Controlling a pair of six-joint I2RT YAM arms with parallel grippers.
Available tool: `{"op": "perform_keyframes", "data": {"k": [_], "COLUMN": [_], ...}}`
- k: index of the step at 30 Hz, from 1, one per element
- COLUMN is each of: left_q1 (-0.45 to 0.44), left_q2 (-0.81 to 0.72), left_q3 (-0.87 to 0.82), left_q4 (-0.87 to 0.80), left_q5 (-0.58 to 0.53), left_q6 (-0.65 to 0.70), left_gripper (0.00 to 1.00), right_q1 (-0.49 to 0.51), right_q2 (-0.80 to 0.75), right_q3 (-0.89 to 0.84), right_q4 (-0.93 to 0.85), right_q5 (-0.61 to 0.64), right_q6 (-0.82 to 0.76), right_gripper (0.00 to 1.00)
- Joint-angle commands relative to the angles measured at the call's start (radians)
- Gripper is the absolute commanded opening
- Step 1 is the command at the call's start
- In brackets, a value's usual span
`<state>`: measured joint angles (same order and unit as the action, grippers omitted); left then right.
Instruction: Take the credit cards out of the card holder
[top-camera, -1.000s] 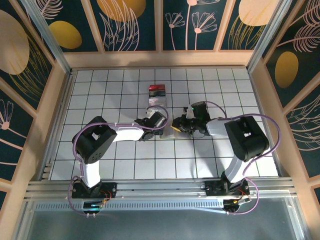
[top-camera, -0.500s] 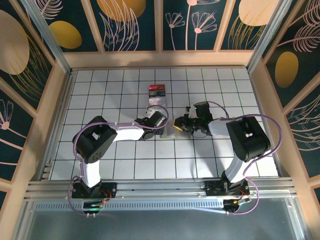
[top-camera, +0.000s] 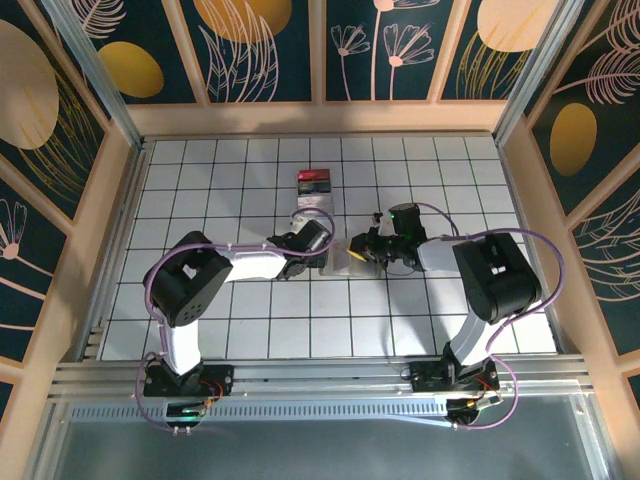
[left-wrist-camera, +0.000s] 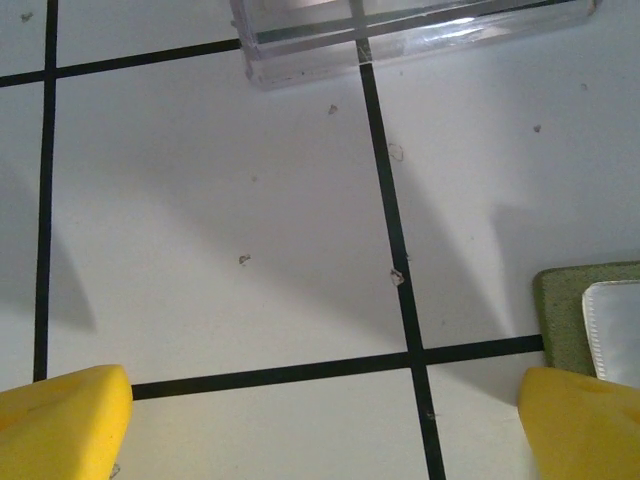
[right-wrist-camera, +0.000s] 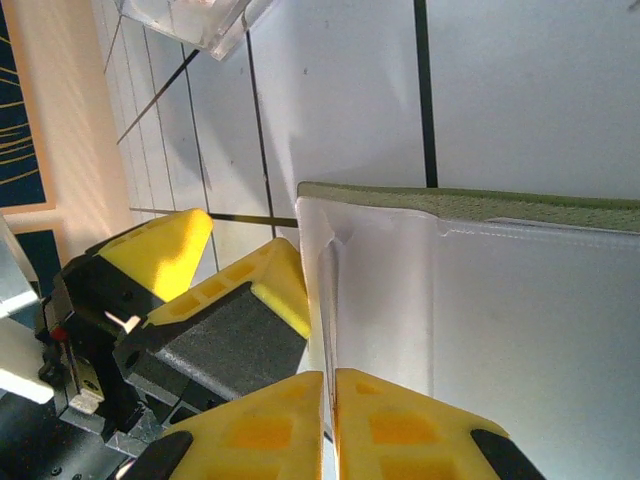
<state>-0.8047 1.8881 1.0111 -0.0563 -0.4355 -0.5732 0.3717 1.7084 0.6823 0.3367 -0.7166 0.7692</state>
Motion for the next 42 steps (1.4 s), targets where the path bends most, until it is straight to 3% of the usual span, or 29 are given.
{"op": "perform_keyframes", "data": {"k": [1, 20, 32, 42], "left_q1": [0.009, -0.007, -0.009, -0.009], "left_q2": [-0.037, 0.041, 0.059, 0.062], "left_q3": [0.021, 0.043, 0.008, 0.007], "left_q4": [-0.002, 0.017, -0.019, -0.079], "left_q5": [0.019, 0.064, 0.066, -0.008], "left_q6": [-0.002, 0.022, 0.016, -0.021], "left_gripper": [0.99, 0.99, 0.99, 0.99], "right_q1": [-0.004, 0.024, 0.053, 0.040], "right_q2": [-0.002, 0.044, 0.075, 0.053], "right_q3": [-0.018, -0.041, -0.051, -0.072], "right_q4": [0.050, 0.115, 0.200, 0.201], "right_q5": [-0.030, -0.014, -0.015, -0.018], "right_q6": [0.018, 0.060, 0.106, 0.104], "right_gripper": [0.12, 0.12, 0.21, 0.15]}}
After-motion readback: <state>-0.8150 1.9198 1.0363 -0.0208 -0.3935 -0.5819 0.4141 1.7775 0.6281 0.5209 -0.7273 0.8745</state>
